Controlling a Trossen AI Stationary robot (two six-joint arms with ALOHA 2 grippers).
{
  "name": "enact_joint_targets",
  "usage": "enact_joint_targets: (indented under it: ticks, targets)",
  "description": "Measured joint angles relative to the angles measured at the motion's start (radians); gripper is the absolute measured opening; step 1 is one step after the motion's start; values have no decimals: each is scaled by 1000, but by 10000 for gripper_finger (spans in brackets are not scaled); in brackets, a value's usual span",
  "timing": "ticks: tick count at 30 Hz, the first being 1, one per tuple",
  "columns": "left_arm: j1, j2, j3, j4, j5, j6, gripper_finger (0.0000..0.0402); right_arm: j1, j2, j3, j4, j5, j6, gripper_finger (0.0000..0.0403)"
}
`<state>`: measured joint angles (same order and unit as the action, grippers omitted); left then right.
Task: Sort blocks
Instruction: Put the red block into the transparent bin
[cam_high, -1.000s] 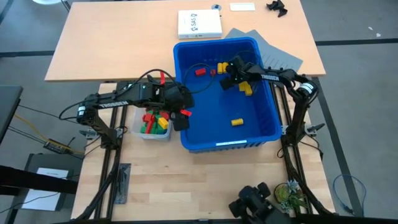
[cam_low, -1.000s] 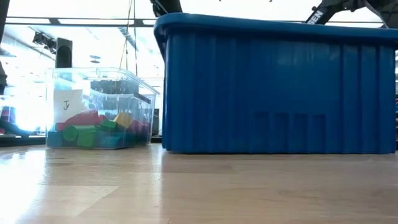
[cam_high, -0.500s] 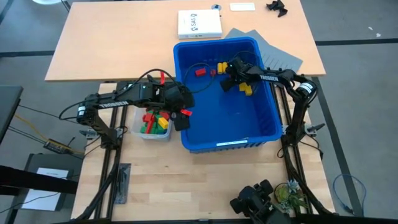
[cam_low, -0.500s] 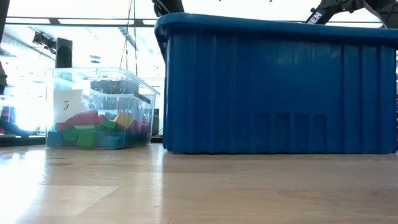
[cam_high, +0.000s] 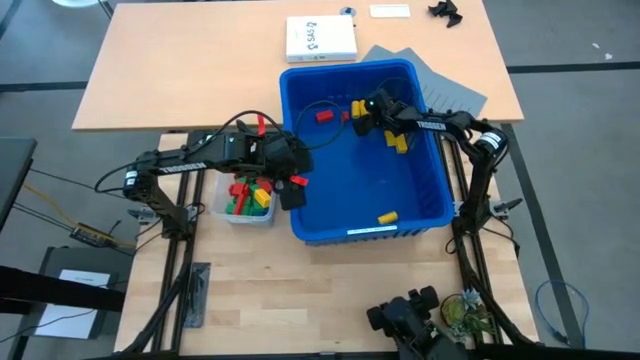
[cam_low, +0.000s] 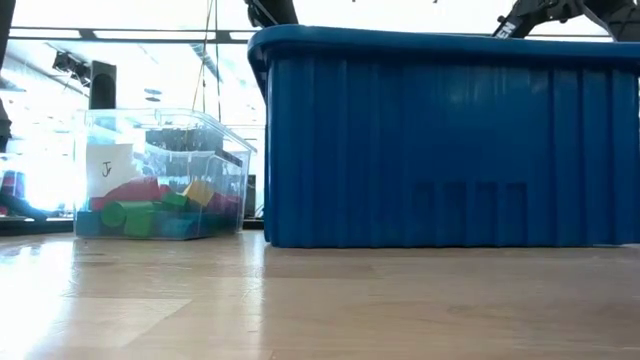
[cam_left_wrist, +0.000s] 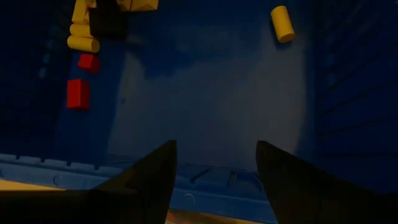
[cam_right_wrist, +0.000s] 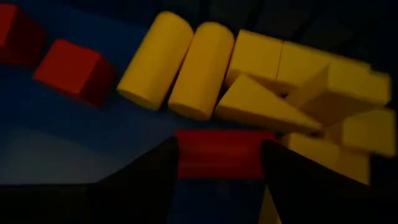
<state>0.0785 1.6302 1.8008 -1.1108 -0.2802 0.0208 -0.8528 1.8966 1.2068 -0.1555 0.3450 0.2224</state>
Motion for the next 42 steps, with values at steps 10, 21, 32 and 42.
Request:
enact_joint_targets:
  ticks: [10,21,32,42]
  targets:
    - [-2,0,0,-1,4,1,229,13,95,-2,66,-68,-120,227]
    - [-2,0,-3,-1,7,1,229,65,43,-9,-27,-260,-288,227]
    - [-2,0,-5,0,17,2,229,63,-202,-6,-255,-358,-972,227]
    - [-2,0,-5,0,33,25,229,46,-119,-18,-514,-382,-1120,227]
